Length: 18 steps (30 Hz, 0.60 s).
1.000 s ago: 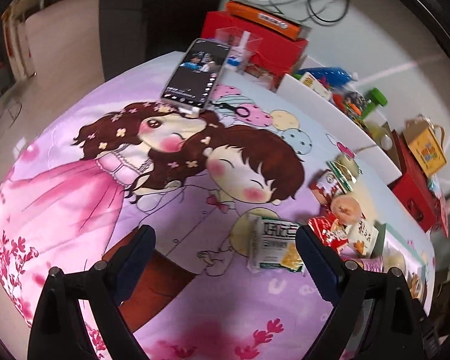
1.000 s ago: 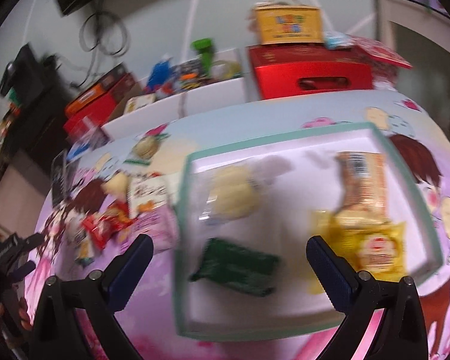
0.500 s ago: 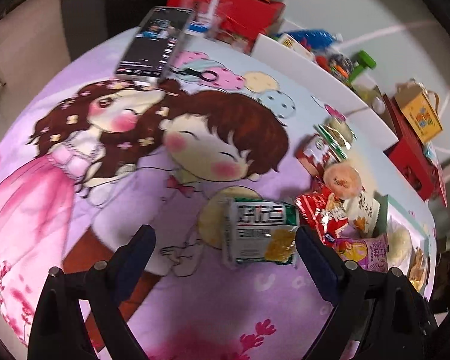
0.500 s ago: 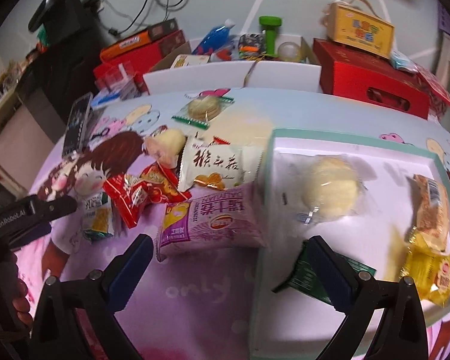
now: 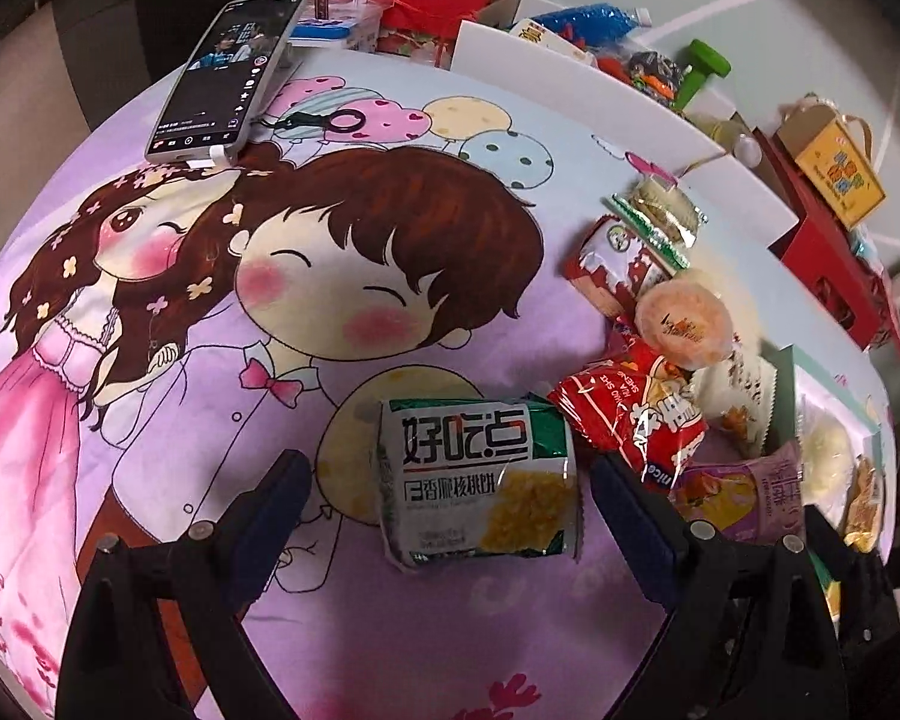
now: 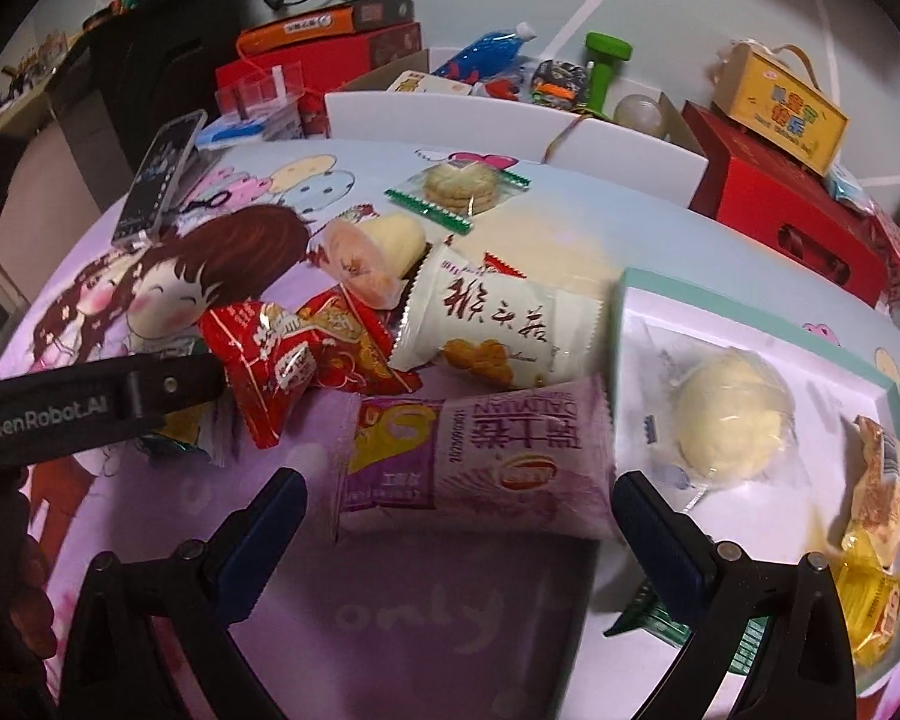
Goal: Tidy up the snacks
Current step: 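Move both tools back toward the remaining snacks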
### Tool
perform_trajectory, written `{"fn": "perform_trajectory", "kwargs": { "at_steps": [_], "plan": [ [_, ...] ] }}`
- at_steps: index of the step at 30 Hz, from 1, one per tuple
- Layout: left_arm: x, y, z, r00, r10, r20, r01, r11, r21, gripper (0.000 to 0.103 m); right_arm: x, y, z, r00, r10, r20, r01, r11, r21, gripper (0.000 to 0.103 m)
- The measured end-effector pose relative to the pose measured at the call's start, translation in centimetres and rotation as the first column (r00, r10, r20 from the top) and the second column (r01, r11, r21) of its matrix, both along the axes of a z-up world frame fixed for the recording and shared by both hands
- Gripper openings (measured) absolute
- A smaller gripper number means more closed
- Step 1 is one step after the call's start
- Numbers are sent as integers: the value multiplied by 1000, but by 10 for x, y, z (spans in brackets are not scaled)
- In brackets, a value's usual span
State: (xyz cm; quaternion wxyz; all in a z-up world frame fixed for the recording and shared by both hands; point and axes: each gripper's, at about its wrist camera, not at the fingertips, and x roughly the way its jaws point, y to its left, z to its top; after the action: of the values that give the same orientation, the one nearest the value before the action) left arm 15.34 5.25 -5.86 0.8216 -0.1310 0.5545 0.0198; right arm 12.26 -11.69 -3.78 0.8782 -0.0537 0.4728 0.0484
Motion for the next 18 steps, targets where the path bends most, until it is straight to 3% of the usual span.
{"fn": "perform_trajectory", "kwargs": {
  "at_steps": [7,11,15,18],
  "plan": [
    [1,1,-5,1000,1,6,-1,1000,14,95,2,14,-9,999,25,34,-21,992,-126,103],
    [0,-2,-3,1000,-14,2,14,999,40,95,1,20,-10,998,44,45,-36,986,-161,103],
    [1,-3,-5,1000,-12,-11,13,999,43,95,-1,26,-11,997,58,60,-45,979,-201,96],
    [-1,4,-3,1000,12,-14,-11,999,50,95,-4,29,-9,995,85,62,-72,980,-185,96]
  ]
}}
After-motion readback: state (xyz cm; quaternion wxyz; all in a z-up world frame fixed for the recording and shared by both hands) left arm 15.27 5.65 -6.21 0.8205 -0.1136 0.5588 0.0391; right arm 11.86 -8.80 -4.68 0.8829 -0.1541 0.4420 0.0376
